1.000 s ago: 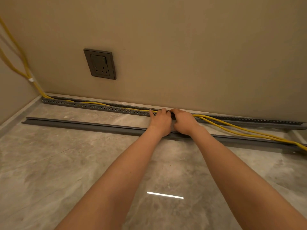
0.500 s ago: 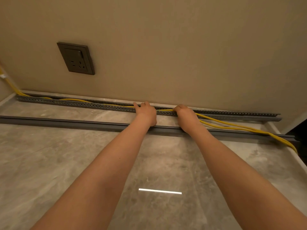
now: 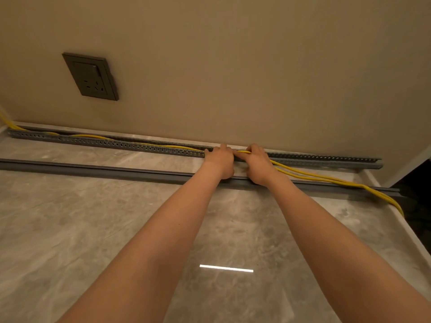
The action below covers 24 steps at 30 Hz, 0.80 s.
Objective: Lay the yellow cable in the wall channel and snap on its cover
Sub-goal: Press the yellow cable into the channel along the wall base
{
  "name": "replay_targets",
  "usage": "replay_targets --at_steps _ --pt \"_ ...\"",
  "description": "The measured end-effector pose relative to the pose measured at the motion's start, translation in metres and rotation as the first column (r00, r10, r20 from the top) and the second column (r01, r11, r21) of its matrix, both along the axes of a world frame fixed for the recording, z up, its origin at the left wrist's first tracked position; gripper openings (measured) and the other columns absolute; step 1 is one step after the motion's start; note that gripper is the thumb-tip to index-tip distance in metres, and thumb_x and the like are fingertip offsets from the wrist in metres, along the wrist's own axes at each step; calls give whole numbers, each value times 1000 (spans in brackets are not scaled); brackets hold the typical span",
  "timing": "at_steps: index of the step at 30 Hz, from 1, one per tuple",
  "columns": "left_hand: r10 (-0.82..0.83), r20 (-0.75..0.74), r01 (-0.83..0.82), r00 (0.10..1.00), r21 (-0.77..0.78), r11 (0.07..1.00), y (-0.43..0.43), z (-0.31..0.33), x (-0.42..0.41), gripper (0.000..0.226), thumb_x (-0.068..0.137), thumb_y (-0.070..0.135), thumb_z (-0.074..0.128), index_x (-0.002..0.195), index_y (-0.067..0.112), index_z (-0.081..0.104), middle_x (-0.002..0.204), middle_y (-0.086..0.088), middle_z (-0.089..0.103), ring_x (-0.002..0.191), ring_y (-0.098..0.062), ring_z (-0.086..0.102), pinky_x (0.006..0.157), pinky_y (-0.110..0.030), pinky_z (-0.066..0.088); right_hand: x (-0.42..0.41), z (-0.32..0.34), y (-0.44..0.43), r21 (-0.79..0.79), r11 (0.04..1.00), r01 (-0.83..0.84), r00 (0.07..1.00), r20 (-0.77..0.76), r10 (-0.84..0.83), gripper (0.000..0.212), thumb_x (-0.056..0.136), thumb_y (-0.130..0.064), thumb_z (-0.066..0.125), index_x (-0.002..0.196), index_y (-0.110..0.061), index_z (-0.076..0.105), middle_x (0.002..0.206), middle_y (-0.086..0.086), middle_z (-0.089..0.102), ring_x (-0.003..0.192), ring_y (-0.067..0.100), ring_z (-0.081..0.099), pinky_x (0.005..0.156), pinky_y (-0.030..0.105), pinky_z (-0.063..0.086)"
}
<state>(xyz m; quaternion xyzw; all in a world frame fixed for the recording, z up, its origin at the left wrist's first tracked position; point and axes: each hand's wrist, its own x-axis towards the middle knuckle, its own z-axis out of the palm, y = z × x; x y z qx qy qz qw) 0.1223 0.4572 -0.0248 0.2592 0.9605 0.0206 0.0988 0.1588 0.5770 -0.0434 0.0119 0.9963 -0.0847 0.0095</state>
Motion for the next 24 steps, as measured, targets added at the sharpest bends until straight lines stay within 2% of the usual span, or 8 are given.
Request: replay_targets --at_steps 3,6,9,12,15,20,24 --pt "14 23 -12 1000 -67 998 3 0 -2 54 92 17 50 141 2 34 143 -15 36 135 -33 37 114 -59 19 7 1 7 -50 997 58 992 -111 -63 66 82 15 45 142 -11 36 129 19 42 122 34 42 100 39 41" --pt "18 12 -17 1000 -114 993 7 2 -2 51 92 17 49 140 4 38 143 -14 38 132 -32 42 114 -62 17 13 1 24 -18 993 114 978 -176 -115 51 83 9 45 132 -6 44 127 19 48 118 37 47 97 40 40" --pt "31 13 -28 999 -153 988 11 4 -1 44 93 17 48 136 7 45 143 -13 38 128 -32 46 113 -63 15 16 2 45 -26 985 168 975 -141 -170 36 89 -5 47 125 -6 53 122 20 53 114 37 49 95 39 41" --pt "41 0 -41 999 -164 986 13 4 -1 40 93 17 48 132 8 50 146 -13 35 127 -32 48 113 -63 14 19 6 56 -63 985 161 985 -58 -164 35 90 -20 56 124 -11 58 118 18 54 111 34 52 93 36 44" --pt "58 5 -56 998 -163 985 15 4 -1 37 93 17 48 128 8 53 146 -13 35 124 -32 50 114 -64 13 20 11 56 -142 978 151 985 -57 -161 35 90 -29 57 122 -14 61 115 14 54 107 30 54 88 33 44" --pt "73 3 -72 997 -156 985 18 4 -2 36 92 18 48 126 8 55 143 -12 38 122 -32 52 114 -65 13 17 11 54 41 996 81 992 -98 -76 29 95 -14 49 121 -8 58 119 15 56 106 34 56 86 38 47" --pt "83 4 -81 997 -176 981 17 5 0 36 93 16 47 128 9 53 146 -12 34 122 -32 52 111 -69 11 10 22 57 224 975 -3 995 -92 25 30 94 -3 43 120 -4 58 119 18 56 105 38 57 85 40 48"
